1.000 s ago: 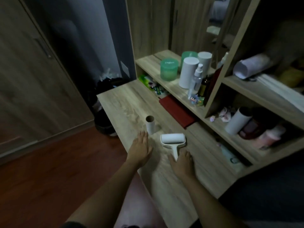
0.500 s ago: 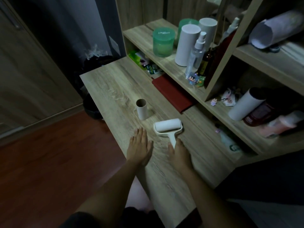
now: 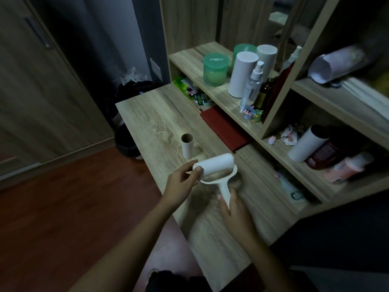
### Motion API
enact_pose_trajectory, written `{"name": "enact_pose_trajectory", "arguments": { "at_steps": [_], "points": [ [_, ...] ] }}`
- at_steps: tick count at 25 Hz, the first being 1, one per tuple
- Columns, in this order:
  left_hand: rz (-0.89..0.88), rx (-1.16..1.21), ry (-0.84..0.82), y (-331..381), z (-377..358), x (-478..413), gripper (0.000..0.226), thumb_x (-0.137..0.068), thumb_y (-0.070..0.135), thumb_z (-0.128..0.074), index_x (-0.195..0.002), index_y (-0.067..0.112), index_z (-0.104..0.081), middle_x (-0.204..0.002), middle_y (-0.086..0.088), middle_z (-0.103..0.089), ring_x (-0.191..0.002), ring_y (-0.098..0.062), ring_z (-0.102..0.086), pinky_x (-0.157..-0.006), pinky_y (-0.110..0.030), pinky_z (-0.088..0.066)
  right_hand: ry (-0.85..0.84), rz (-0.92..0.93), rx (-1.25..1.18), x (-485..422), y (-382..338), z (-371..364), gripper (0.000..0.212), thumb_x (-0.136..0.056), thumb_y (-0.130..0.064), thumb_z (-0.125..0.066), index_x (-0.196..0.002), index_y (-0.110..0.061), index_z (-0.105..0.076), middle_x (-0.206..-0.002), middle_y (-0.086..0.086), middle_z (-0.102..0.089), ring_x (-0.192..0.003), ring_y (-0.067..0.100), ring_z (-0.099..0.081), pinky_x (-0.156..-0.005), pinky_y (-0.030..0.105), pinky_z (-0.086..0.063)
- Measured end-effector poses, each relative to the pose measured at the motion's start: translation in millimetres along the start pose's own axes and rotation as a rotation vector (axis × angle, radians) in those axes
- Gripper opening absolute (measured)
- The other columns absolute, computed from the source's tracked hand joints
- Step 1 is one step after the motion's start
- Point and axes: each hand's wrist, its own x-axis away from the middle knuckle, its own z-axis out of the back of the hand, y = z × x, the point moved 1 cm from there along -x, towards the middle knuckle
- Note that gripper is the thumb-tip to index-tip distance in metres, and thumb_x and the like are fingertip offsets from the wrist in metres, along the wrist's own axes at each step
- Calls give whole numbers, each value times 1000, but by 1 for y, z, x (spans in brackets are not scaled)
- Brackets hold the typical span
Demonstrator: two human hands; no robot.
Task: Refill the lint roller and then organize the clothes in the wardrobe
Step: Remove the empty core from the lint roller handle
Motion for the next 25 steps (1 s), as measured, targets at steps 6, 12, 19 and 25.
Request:
{"name": "enact_pose_trajectory", "arguments": {
  "at_steps": [6, 12, 19, 25],
  "points": [
    [-15, 39, -78, 3, 23, 0, 42, -88, 26, -62, -128, 15, -57, -116, -5, -64, -98, -12, -66, -84, -26, -52, -84, -211, -472, -5, -26, 15, 64, -74, -76, -45, -130, -48, -33, -119, -4, -60, -97, 14, -64, -89, 43, -51],
    [-3, 114, -183, 19, 28, 11, 41, -85, 17, -65, -125, 19, -56, -106, 2, -68, -96, -10, -67, -87, -27, -53, -79, -229, -940, -28, -52, 35, 53, -79, -53, -53, -126, -30, -44, -116, 6, -54, -80, 18, -71, -76, 42, -57],
    [-149, 37, -131, 36, 29, 16, 43, -77, 19, -74, -118, 17, -63, -114, -3, -67, -96, -16, -68, -83, -30, -55, 122, -187, -891, -25, -62, 28, 22, -87, -35, -56, -105, -22, -50, -102, 9, -62, -66, 11, -68, -60, 28, -55],
    [-193, -65, -78, 45, 36, 14, 38, -71, 21, -80, -106, 15, -66, -104, 1, -68, -88, -14, -68, -76, -34, -58, 69, -146, -938, -23, -66, 30, 14, -89, -29, -56, -100, -25, -49, -102, 7, -60, -67, 12, -68, -63, 30, -54]
  ]
}}
